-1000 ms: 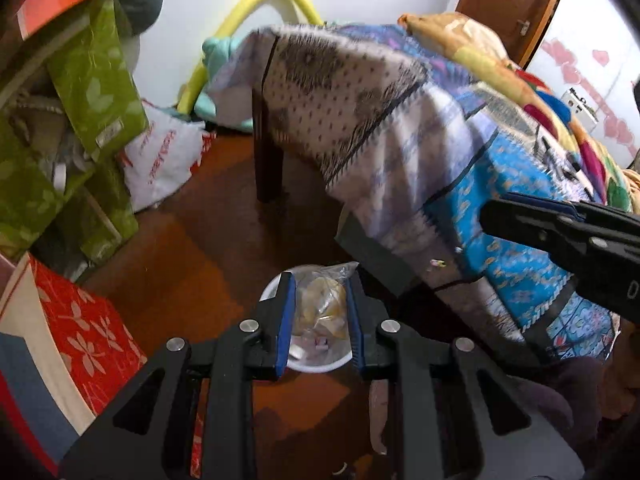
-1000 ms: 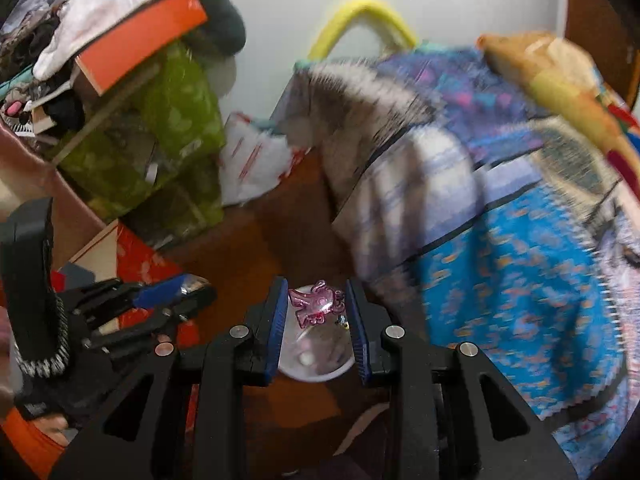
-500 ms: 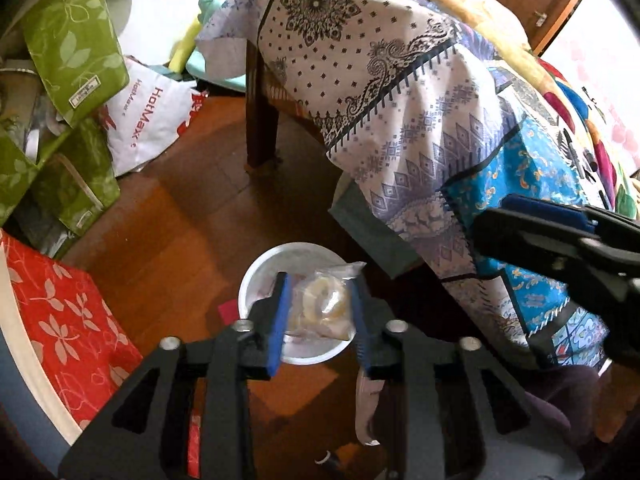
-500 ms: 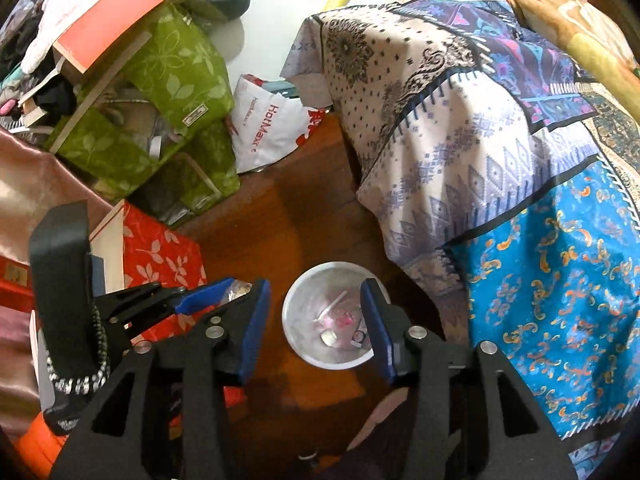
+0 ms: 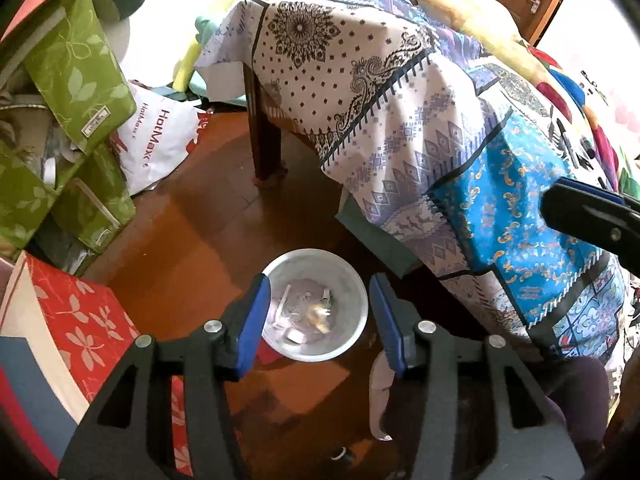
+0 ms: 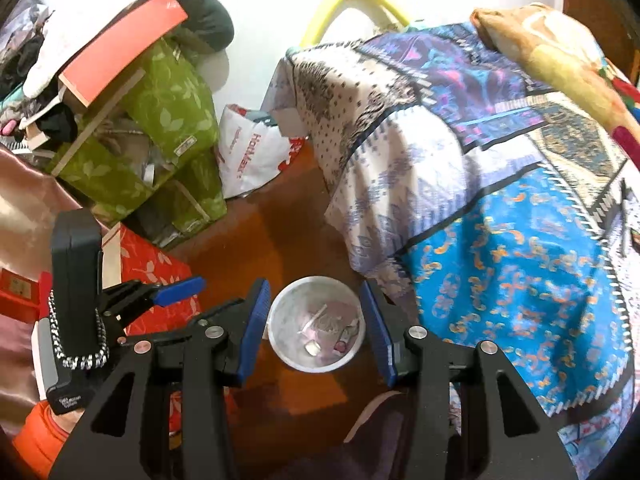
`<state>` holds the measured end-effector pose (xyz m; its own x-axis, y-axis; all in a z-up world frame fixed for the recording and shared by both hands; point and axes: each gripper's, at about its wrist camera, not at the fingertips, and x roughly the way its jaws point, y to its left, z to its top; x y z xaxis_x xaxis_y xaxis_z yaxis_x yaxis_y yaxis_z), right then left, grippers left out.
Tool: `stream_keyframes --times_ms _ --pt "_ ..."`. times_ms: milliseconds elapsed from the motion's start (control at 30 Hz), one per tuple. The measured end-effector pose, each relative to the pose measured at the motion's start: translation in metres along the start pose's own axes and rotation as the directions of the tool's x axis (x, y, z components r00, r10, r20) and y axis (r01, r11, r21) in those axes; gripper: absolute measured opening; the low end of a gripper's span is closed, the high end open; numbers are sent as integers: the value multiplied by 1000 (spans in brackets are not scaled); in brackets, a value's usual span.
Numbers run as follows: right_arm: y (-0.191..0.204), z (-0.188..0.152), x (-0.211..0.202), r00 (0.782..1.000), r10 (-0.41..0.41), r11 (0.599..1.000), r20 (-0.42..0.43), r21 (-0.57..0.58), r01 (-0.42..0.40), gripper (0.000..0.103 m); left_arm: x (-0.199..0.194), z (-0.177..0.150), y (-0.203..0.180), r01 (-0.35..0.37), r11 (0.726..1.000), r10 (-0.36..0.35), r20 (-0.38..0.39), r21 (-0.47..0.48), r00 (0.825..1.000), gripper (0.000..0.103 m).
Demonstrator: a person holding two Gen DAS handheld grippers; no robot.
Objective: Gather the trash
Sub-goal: 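Move both open tools back over the items on the bed, then grasp the black Sharpie marker with left tool while right tool grasps the clear pen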
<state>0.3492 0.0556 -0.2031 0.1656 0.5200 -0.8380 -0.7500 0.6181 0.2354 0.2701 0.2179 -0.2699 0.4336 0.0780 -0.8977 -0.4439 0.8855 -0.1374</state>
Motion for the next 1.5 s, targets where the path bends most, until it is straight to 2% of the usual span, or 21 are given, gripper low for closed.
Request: stream_keyframes --times_ms 100,300,500,533,600,667,833,933,1033,1133,1233,1400,1500 --pt "-3 -3 -18 1000 -14 1000 27 8 14 43 -18 0 -4 11 1000 -11 31 -4 999 51" --pt "-12 -9 -59 993 -47 999 106 21 45 43 -65 1 -33 -8 998 0 132 58 991 51" --pt "-32 -21 -107 973 -100 994 207 52 91 43 -114 4 -75 -20 994 -10 273 110 962 51" --pt "-36 -23 -115 969 -112 993 222 60 102 44 -120 5 -84 -17 993 -18 291 117 956 51" --pt "-47 -28 -131 957 -147 988 248 79 131 56 -131 8 -101 0 992 -43 323 129 945 51" --pt "-60 -34 -148 939 -185 981 289 108 160 62 -138 13 -120 16 988 -68 345 152 936 51" --pt "-95 -47 -185 894 -276 959 352 165 231 64 -141 24 -171 5 979 -85 383 205 920 52" --pt "-121 -54 -203 858 -348 935 377 207 289 64 -134 34 -202 11 969 -107 380 246 919 57" --pt "-145 -61 -212 840 -387 918 382 246 311 64 -124 41 -233 26 956 -138 374 291 917 62" --pt "-173 -67 -214 834 -418 899 360 298 322 64 -112 48 -263 21 945 -151 378 328 913 74" --pt "-201 -73 -213 840 -432 882 329 349 317 64 -100 54 -291 56 929 -198 365 365 910 78" --pt "-244 -78 -203 840 -470 849 272 398 346 64 -66 69 -333 123 892 -269 293 434 917 79" --pt "-267 -80 -194 838 -492 833 237 408 374 64 -45 75 -352 142 876 -285 256 462 924 79"
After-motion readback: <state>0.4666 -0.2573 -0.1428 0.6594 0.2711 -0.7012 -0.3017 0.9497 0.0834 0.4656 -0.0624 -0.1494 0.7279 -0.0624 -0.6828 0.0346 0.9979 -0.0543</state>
